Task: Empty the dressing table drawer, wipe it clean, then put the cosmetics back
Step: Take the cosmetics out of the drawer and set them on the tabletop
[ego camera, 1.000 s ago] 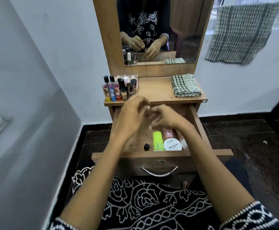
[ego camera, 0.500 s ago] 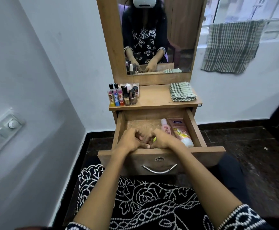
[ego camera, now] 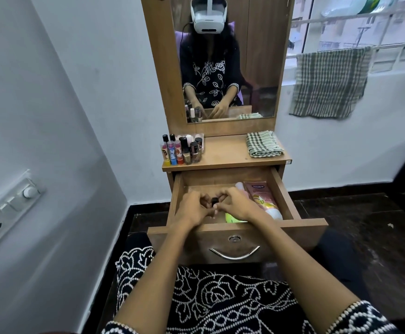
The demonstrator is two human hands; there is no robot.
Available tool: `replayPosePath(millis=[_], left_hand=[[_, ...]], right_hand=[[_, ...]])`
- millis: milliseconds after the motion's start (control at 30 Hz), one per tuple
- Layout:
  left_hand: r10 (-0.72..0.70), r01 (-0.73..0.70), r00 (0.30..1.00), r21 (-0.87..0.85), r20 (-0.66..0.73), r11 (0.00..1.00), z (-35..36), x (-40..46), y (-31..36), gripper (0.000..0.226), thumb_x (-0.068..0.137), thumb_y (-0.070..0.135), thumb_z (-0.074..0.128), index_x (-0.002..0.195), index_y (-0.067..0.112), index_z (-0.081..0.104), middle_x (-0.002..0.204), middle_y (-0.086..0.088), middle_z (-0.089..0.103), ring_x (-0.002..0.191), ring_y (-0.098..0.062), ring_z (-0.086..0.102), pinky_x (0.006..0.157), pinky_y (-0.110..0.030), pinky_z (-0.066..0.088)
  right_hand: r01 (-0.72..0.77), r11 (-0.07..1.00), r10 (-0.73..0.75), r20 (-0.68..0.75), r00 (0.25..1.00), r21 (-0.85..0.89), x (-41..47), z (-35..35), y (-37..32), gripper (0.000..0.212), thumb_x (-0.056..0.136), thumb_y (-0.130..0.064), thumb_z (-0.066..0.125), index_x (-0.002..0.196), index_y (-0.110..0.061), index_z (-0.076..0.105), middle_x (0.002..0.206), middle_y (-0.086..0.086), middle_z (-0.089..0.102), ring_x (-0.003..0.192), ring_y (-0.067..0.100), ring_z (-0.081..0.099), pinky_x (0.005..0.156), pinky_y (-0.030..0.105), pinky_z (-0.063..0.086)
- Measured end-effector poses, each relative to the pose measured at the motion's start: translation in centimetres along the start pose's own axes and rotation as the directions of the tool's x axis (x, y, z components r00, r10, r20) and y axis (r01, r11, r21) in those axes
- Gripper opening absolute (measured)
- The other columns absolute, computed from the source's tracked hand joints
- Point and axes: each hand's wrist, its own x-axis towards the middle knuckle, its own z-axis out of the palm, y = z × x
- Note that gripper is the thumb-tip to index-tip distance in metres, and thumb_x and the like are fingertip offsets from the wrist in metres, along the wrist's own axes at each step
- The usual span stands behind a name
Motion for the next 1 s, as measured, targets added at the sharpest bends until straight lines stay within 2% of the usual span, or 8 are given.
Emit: replayPosePath(millis=[67, 133, 267, 367, 433, 600, 800, 1000], left_hand=[[0.054, -0.053, 0.997, 0.023, -0.063, 0.998, -0.2, 0.6, 0.1, 0.021, 0.076, 0.027, 0.078, 0.093, 0.019, 0.069, 0.080, 0.007, 0.067, 0.072, -0.004, 0.060, 0.057, -0.013, 0.041], [0.111, -0.108, 0.988, 0.034, -0.110, 0.994, -0.7, 1.1, 0.6, 0.027, 0.078, 0.023, 0.075, 0.104, 0.019, 0.067, 0.090, 0.002, 0.070, 0.081, -0.011, 0.063, 0.069, -0.025, 0.053], [0.225, -0.207, 0.955, 0.109, -0.193, 0.972, -2.3, 3.1, 2.3, 0.030, 0.085, 0.013, 0.065, 0.114, 0.019, 0.062, 0.106, -0.006, 0.070, 0.096, -0.023, 0.065, 0.083, -0.041, 0.054], [0.261, -0.249, 0.930, 0.077, -0.259, 0.965, -4.0, 4.7, 4.2, 0.017, 0.088, 0.014, 0.062, 0.105, 0.015, 0.065, 0.096, -0.007, 0.071, 0.088, -0.022, 0.067, 0.076, -0.031, 0.053], [0.275, -0.262, 0.926, 0.085, -0.257, 0.961, -5.3, 5.7, 5.4, 0.015, 0.088, 0.016, 0.063, 0.103, 0.014, 0.065, 0.094, -0.009, 0.071, 0.089, -0.022, 0.066, 0.075, -0.028, 0.049], [0.344, -0.255, 0.907, 0.334, -0.242, 0.908, -8.0, 8.7, 7.4, 0.020, 0.090, 0.028, 0.059, 0.108, 0.022, 0.065, 0.101, -0.003, 0.071, 0.106, -0.026, 0.057, 0.091, -0.039, 0.038], [0.396, -0.193, 0.905, 0.683, -0.154, 0.705, -9.2, 11.1, 8.2, 0.019, 0.087, 0.034, 0.061, 0.102, 0.026, 0.070, 0.110, 0.000, 0.065, 0.112, -0.025, 0.039, 0.088, -0.040, 0.025], [0.357, -0.166, 0.929, 0.748, -0.101, 0.643, -8.5, 11.7, 7.8, 0.017, 0.086, 0.029, 0.064, 0.099, 0.022, 0.071, 0.113, -0.002, 0.064, 0.115, -0.026, 0.037, 0.090, -0.041, 0.025]], right_hand=[[0.042, 0.998, -0.039, -0.067, 0.997, 0.053, 0.4, 0.0, 0.0, 0.020, 0.086, -0.009, 0.065, 0.106, -0.008, 0.064, 0.078, -0.012, 0.055, 0.079, 0.011, 0.055, 0.064, -0.001, 0.039], [0.092, 0.990, -0.077, -0.140, 0.987, 0.107, 0.8, 0.0, -0.3, 0.025, 0.087, -0.004, 0.061, 0.111, -0.010, 0.063, 0.079, -0.015, 0.053, 0.076, 0.008, 0.058, 0.076, 0.016, 0.050], [0.139, 0.977, -0.089, -0.284, 0.955, 0.159, 2.4, -0.6, -1.4, 0.033, 0.088, 0.005, 0.051, 0.117, -0.009, 0.060, 0.097, 0.001, 0.066, 0.092, 0.016, 0.065, 0.086, 0.033, 0.055], [0.184, 0.956, -0.100, -0.336, 0.936, 0.229, 4.0, -1.9, -2.5, 0.035, 0.084, 0.009, 0.054, 0.114, -0.006, 0.061, 0.101, 0.008, 0.067, 0.081, 0.012, 0.065, 0.076, 0.015, 0.054], [0.209, 0.941, -0.109, -0.346, 0.932, 0.267, 5.2, -2.8, -3.2, 0.033, 0.081, 0.009, 0.061, 0.111, -0.003, 0.062, 0.092, 0.004, 0.065, 0.073, 0.007, 0.063, 0.068, 0.005, 0.050], [0.177, 0.963, -0.102, -0.336, 0.936, 0.202, 8.5, -4.4, -3.9, 0.024, 0.082, 0.000, 0.066, 0.106, -0.003, 0.066, 0.085, 0.002, 0.065, 0.075, 0.008, 0.062, 0.065, 0.007, 0.047], [0.145, 0.983, -0.113, -0.249, 0.962, 0.113, 11.1, -4.7, -3.6, 0.020, 0.083, -0.001, 0.065, 0.103, -0.002, 0.067, 0.094, 0.014, 0.071, 0.088, 0.020, 0.067, 0.086, 0.036, 0.054], [0.089, 0.995, -0.078, -0.215, 0.973, 0.042, 12.3, -3.3, -2.7, 0.021, 0.081, -0.007, 0.066, 0.102, -0.005, 0.068, 0.096, 0.013, 0.071, 0.092, 0.024, 0.066, 0.085, 0.041, 0.052]])
